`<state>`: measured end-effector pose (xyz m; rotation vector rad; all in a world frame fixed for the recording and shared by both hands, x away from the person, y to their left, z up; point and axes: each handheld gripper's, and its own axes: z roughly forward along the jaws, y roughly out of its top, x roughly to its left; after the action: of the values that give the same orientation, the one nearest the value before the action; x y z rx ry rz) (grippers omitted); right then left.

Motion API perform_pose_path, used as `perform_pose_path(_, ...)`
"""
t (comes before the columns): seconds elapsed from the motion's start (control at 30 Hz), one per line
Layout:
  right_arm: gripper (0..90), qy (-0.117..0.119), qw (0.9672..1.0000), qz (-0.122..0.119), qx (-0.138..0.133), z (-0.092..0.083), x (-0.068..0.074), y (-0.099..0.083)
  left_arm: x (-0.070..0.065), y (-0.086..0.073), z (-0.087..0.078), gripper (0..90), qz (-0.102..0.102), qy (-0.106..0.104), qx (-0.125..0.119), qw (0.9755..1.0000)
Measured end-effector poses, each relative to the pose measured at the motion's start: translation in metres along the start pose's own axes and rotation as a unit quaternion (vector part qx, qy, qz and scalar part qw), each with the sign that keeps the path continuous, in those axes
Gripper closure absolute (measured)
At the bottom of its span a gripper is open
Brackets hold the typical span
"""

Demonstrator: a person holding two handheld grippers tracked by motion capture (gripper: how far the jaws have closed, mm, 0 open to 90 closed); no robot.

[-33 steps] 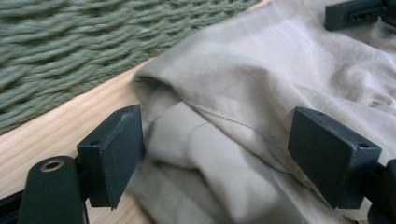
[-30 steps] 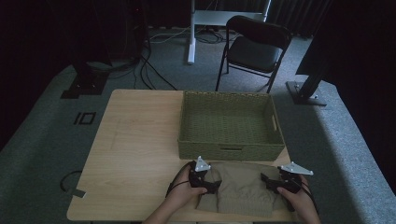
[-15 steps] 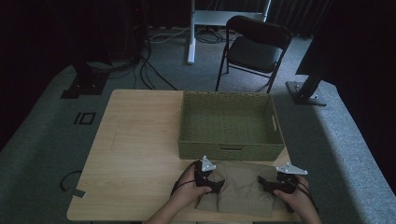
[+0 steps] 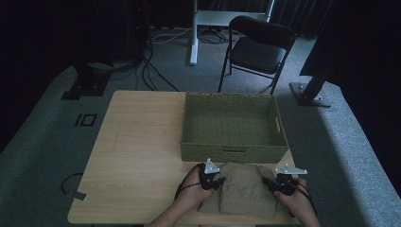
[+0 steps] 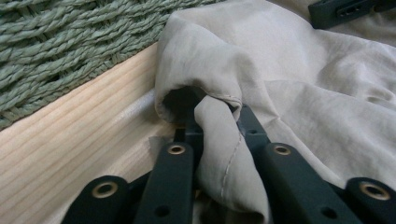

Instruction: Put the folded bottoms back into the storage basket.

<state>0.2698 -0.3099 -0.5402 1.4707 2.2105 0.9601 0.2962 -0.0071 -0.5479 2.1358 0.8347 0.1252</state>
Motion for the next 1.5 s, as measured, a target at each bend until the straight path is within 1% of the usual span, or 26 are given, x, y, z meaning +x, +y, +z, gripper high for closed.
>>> perform_pose_path(0.03,74.8,0.002,1.0,0.003,-0.001,0.0,0.0,0.0,-0.001,0.001,-0.002,82.0,-0.001,0.001,0.002,1.0)
perform_pose_path(0.07,75.5,0.004,0.9999,0.013,-0.005,-0.001,-0.001,0.001,-0.002,0.002,-0.004,82.5,0.0,0.001,0.003,1.0)
perform_pose_path(0.17,76.8,0.01,0.9996,0.021,-0.013,-0.006,0.0,0.004,-0.004,0.006,-0.01,83.5,0.008,0.001,0.005,1.0)
perform_pose_path(0.2,76.9,0.011,0.9997,0.018,-0.012,-0.008,0.001,0.005,-0.005,0.007,-0.012,83.7,0.012,-0.001,0.006,0.9999)
perform_pose_path(0.23,77.1,0.012,0.9996,0.021,-0.017,-0.01,0.002,0.007,-0.005,0.009,-0.014,83.8,0.01,-0.003,0.0,1.0)
perform_pose_path(0.27,77.2,0.014,0.9995,0.02,-0.021,-0.013,0.002,0.008,-0.005,0.011,-0.017,83.8,0.014,-0.004,-0.002,0.9999)
perform_pose_path(0.33,77.5,0.019,0.999,0.025,-0.031,-0.019,0.003,0.011,-0.007,0.014,-0.024,84.0,0.014,-0.007,-0.011,0.9998)
perform_pose_path(0.37,77.5,0.022,0.9988,0.024,-0.036,-0.023,0.004,0.012,-0.008,0.017,-0.027,84.0,0.017,-0.009,-0.01,0.9998)
perform_pose_path(0.4,77.5,0.026,0.9985,0.026,-0.041,-0.027,0.004,0.013,-0.008,0.019,-0.031,84.0,0.014,-0.011,-0.017,0.9997)
perform_pose_path(0.43,77.6,0.031,0.998,0.028,-0.048,-0.03,0.004,0.015,-0.008,0.021,-0.033,84.1,0.02,-0.008,-0.016,0.9996)
perform_pose_path(0.47,77.6,0.032,0.9978,0.028,-0.051,-0.033,0.005,0.017,-0.008,0.024,-0.036,84.2,0.022,-0.009,-0.016,0.9996)
perform_pose_path(0.5,77.7,0.037,0.9974,0.028,-0.056,-0.036,0.005,0.019,-0.009,0.026,-0.039,84.2,0.021,-0.011,-0.022,0.9995)
perform_pose_path(0.53,77.7,0.039,0.9971,0.026,-0.059,-0.038,0.006,0.021,-0.009,0.028,-0.042,84.3,0.027,-0.008,-0.02,0.9994)
perform_pose_path(0.63,77.9,0.041,0.9966,0.023,-0.068,-0.044,0.008,0.025,-0.011,0.033,-0.05,84.3,0.029,-0.009,-0.029,0.9991)
perform_pose_path(0.77,78.0,0.048,0.9951,0.023,-0.083,-0.053,0.011,0.031,-0.009,0.038,-0.059,84.3,0.024,-0.013,-0.042,0.9988)
perform_pose_path(0.8,78.0,0.047,0.9953,0.019,-0.083,-0.055,0.012,0.033,-0.009,0.039,-0.061,84.3,0.025,-0.012,-0.042,0.9987)
perform_pose_path(0.83,78.1,0.049,0.9945,0.021,-0.09,-0.057,0.013,0.035,-0.009,0.04,-0.063,84.3,0.024,-0.011,-0.048,0.9985)
perform_pose_path(0.9,78.1,0.05,0.9943,0.018,-0.093,-0.061,0.014,0.037,-0.01,0.044,-0.068,84.3,0.029,-0.009,-0.051,0.9982)
perform_pose_path(0.93,78.2,0.053,0.9935,0.02,-0.099,-0.062,0.015,0.039,-0.01,0.045,-0.07,84.4,0.03,-0.008,-0.054,0.998)
perform_pose_path(0.97,78.2,0.051,0.9935,0.016,-0.1,-0.064,0.015,0.041,-0.011,0.047,-0.071,84.4,0.036,-0.008,-0.052,0.998)
perform_pose_path(1.07,78.2,0.054,0.9923,0.017,-0.11,-0.068,0.015,0.045,-0.011,0.052,-0.078,84.4,0.04,-0.007,-0.059,0.9975)
perform_pose_path(1.1,78.2,0.057,0.9916,0.019,-0.115,-0.07,0.015,0.047,-0.011,0.054,-0.08,84.4,0.037,-0.008,-0.065,0.9972)
perform_pose_path(1.2,78.2,0.062,0.99,0.02,-0.125,-0.074,0.015,0.052,-0.011,0.059,-0.086,84.3,0.043,-0.007,-0.072,0.9965)
perform_pose_path(1.23,78.2,0.061,0.99,0.016,-0.127,-0.075,0.016,0.054,-0.011,0.061,-0.088,84.3,0.045,-0.007,-0.074,0.9963)
perform_pose_path(1.37,78.3,0.066,0.9875,0.014,-0.143,-0.082,0.016,0.064,-0.01,0.068,-0.095,84.3,0.046,-0.003,-0.087,0.9952)
perform_pose_path(1.5,78.3,0.066,0.9849,0.008,-0.16,-0.089,0.017,0.076,-0.008,0.078,-0.105,84.3,0.054,0.002,-0.098,0.9937)
